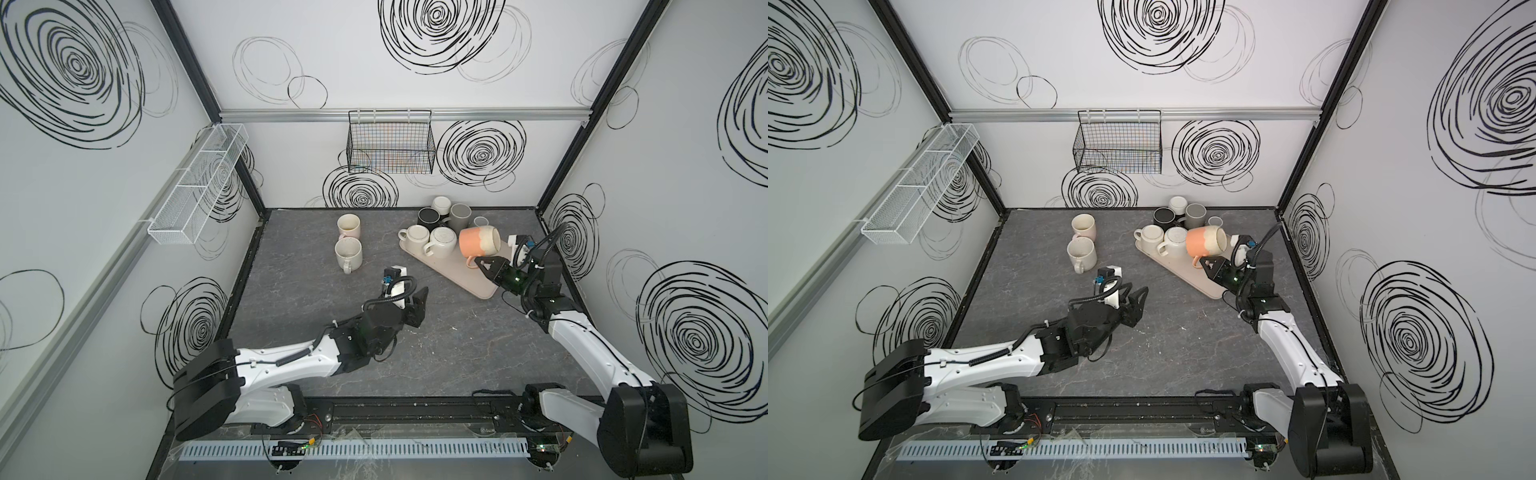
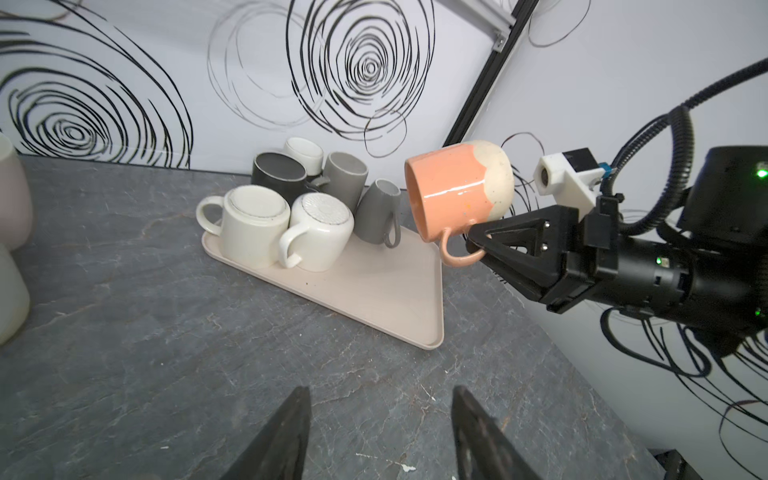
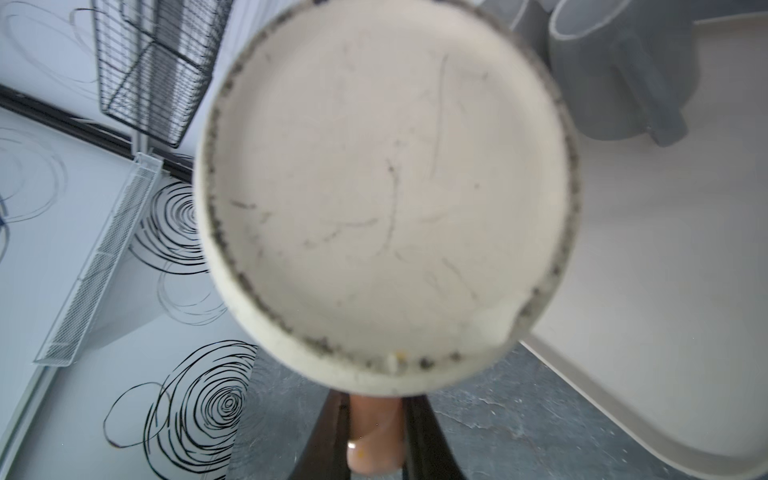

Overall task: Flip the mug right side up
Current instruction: 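Rotate the orange mug toward the left gripper while the left gripper grasps it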

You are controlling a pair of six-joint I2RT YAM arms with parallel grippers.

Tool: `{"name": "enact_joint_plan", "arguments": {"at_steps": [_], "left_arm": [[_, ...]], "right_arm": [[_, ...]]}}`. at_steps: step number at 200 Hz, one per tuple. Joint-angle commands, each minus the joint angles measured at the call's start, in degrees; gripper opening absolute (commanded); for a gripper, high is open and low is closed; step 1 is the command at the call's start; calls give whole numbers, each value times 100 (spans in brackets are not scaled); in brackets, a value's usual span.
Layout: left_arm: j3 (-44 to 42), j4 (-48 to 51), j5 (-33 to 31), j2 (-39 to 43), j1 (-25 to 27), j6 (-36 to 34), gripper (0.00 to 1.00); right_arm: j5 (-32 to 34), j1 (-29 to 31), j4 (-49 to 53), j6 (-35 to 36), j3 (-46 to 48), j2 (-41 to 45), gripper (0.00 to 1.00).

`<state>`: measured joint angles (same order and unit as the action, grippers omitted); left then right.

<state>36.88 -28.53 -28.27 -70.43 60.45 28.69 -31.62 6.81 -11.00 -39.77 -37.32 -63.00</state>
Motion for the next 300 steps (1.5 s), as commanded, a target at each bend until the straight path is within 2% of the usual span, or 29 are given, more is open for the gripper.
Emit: {"name": "enact_joint_plan", "arguments": {"at_steps": [1, 20, 54, 71, 95, 122, 134, 145, 158, 181, 206, 230, 278, 300], "left_arm": [[-209, -457, -302, 484, -98, -343, 60], [-341, -465, 66, 800, -264, -401, 64], [-984, -1857, 2228, 1108, -1091, 192, 67], [-1007, -2084, 2765, 1130, -1293, 366, 65], [-731, -1832, 2935, 977, -1348, 328, 65], [-580, -2115, 3154, 653, -1418, 524, 65], [-538, -2230, 3245, 573, -1558, 683, 65], [-541, -2462, 3349, 527, -1805, 1111, 65], [-572, -2932, 3593, 457, -2062, 1509, 65], [-455, -2582, 3645, 403, -2151, 1405, 65], [-502, -2881, 3741, 215, -2151, 1601, 68], [-277, -3123, 4172, -151, -2151, 1726, 70], [14, -4285, 4523, -922, -2151, 2321, 70], [47, -5211, 4671, -1352, -2146, 2757, 68]], "right_arm": [[-481, 319, -1318, 55, -122, 355, 0], [-472, 771, -1575, 212, -228, 403, 0], [-676, 1390, -1966, 356, -475, 277, 0], [-714, 1615, -2175, 362, -526, 221, 0], [-754, 1850, -2287, 374, -627, 140, 0], [-725, 2022, -2342, 366, -679, 87, 0], [-624, 2066, -2215, 339, -742, 78, 0], [-421, 2068, -2061, 271, -860, 52, 0], [-586, 2039, -1983, 277, -1045, 43, 0], [-631, 2040, -1425, 669, -1258, 55, 0], [-482, 2050, -2133, 351, -876, 123, 0], [-672, 2069, -2413, 215, -842, 31, 0], [-786, 2199, -2542, 134, -845, -1, 0], [-754, 2233, -2634, 64, -780, 12, 0]]}}
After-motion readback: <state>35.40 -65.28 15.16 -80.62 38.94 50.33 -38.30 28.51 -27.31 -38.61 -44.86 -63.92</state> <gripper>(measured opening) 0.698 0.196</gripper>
